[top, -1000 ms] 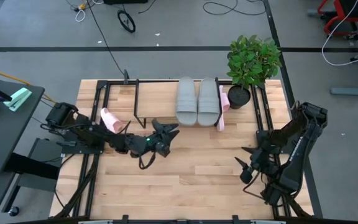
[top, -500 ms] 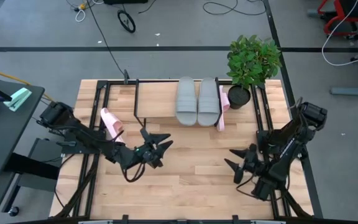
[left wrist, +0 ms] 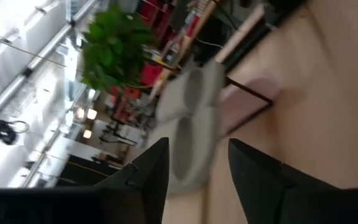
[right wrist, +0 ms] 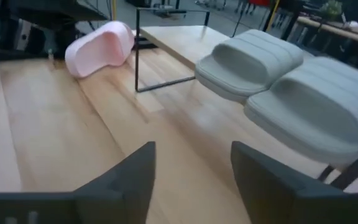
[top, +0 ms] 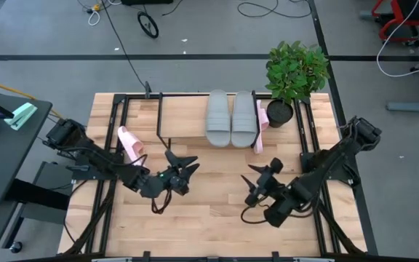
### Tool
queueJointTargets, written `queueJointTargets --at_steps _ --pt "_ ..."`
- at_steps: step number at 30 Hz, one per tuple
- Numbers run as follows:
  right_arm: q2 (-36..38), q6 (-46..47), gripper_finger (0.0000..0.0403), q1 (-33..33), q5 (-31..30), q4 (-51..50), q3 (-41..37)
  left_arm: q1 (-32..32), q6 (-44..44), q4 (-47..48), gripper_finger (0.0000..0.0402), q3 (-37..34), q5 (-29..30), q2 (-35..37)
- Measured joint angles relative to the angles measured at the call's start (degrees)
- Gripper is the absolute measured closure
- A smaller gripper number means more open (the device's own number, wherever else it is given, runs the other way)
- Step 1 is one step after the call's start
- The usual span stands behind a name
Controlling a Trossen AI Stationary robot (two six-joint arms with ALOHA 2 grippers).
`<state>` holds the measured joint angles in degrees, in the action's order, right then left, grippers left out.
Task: Pick and place slides into the shelf
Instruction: Put the right pink slide onto the shelf
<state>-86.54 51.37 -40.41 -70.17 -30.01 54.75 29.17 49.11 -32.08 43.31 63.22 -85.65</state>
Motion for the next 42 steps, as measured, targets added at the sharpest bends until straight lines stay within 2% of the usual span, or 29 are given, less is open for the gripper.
queueJointTargets --at_steps 3,11,14,16,22,25,27,31,35,38,42 --pt "0.0 1.3 0.0233 0.2 0.1 -3.7 0.1 0.3 -7.5 8.1 0.0239 0.0 -0.3 0.6" --pt "0.0 29.2 0.0365 -0.4 1.9 -27.8 0.1 0.6 -27.4 30.7 0.0264 0.0 -4.6 7.1" --pt "0.0 34.3 0.0394 -0.4 3.4 -31.2 -0.1 0.7 -31.9 35.5 0.0273 0.0 -4.5 8.8" --pt "0.0 37.2 0.0397 -0.3 3.9 -32.2 -0.8 0.7 -33.8 38.0 0.0278 0.0 -4.6 9.3" --pt "0.0 52.2 0.0372 0.3 9.7 -33.3 -7.2 0.7 -35.4 40.0 0.0285 0.0 -4.6 9.2" --pt "0.0 61.0 0.0359 0.3 10.2 -29.8 -12.4 0.7 -35.4 40.2 0.0282 0.0 -4.6 9.2" --pt "0.0 63.6 0.0347 0.3 10.1 -25.9 -15.5 0.7 -35.5 40.2 0.028 0.0 -4.6 9.2" --pt "0.0 61.9 0.0306 0.3 9.9 -16.2 -20.2 0.7 -35.5 40.2 0.0279 0.0 -4.6 9.2" --pt "0.0 56.5 0.0245 0.3 7.1 -6.2 -23.3 0.7 -35.5 40.2 0.0285 0.0 -4.6 9.2" --pt "0.0 55.7 0.0192 0.9 3.3 -4.5 -24.4 0.7 -35.6 40.2 0.0289 0.0 -4.6 9.2" --pt "0.0 56.5 0.0132 3.2 3.0 -4.4 -25.2 0.7 -35.6 40.2 0.0287 0.0 -4.6 9.2"
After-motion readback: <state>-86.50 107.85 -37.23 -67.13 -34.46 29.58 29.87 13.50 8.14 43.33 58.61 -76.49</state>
